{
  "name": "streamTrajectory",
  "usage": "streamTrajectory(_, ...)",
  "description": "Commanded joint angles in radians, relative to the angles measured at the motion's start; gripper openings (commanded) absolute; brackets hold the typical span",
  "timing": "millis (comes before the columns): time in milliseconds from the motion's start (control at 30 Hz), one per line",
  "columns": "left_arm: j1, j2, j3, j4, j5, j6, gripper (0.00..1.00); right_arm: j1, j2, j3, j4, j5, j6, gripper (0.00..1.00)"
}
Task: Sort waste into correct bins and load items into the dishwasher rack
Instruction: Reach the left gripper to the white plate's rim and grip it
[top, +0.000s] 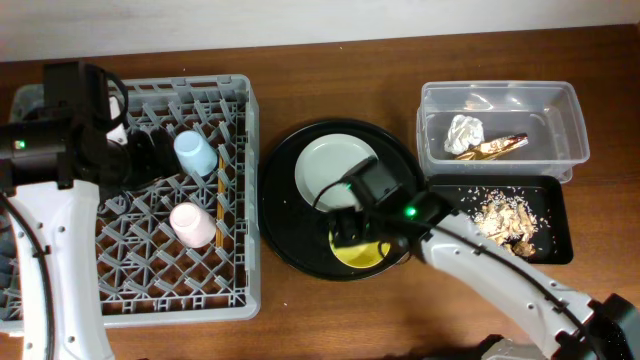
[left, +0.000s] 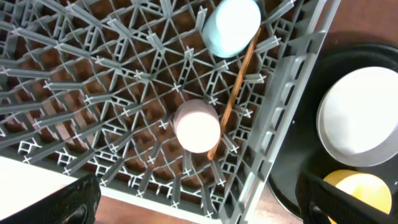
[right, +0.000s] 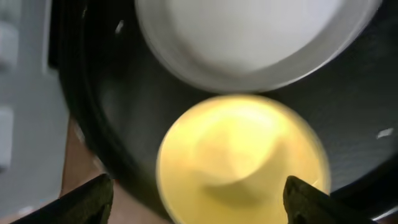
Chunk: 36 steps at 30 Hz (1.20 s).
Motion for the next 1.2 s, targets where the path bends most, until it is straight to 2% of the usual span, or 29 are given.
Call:
streamTrajectory(0,-0.002,-0.01,0.01,-0.004,0.013,0.019,0.99,-0.094,-0.015,0.051,0.024,0.029,-0.086,0.98)
streamTrajectory(67,-0.003,-0.01,0.01,-0.012,0.099,0.023,0.99,-0.169,-0.015,0.051,0.031,0.062,-0.084,0.99)
streamTrajectory(133,-0.026,-0.01,0.008,-0.006,0.235,0.091,0.99,-0.272,-0.015,0.051,0.033,0.056,-0.083,0.99)
streamTrajectory(333,-0.127,-0.01,0.008,0.028,0.253,0.093,0.99,-0.435,-0.031,0.059,-0.013,0.05,-0.084,0.99)
streamTrajectory(433,-0.237,-0.008,0.008,0.093,0.255,0.082,0.99,-0.542,-0.079,0.133,-0.093,0.05,-0.084,0.99)
streamTrajectory(533,-0.328,-0.004,0.006,0.142,0.251,0.055,0.99,-0.597,-0.117,0.199,-0.154,0.053,-0.092,0.99)
streamTrajectory(667,-0.486,0.015,-0.042,0.276,0.251,0.022,0.99,-0.685,-0.179,0.231,-0.216,0.229,-0.246,0.99)
streamTrajectory(800,-0.607,0.064,-0.124,0.426,0.221,0.023,0.99,-0.752,-0.176,0.231,-0.264,0.308,-0.247,0.99)
streamTrajectory(967,-0.632,0.135,-0.132,0.512,0.185,0.022,0.99,-0.757,-0.151,0.231,-0.264,0.308,-0.247,0.99)
streamTrajectory(1067,-0.632,0.199,-0.136,0.555,0.08,-0.039,0.98,-0.756,-0.139,0.231,-0.264,0.308,-0.247,0.99)
streamTrajectory(1167,-0.632,0.303,-0.136,0.56,0.0,-0.05,0.99,-0.756,-0.138,0.231,-0.264,0.308,-0.247,0.99)
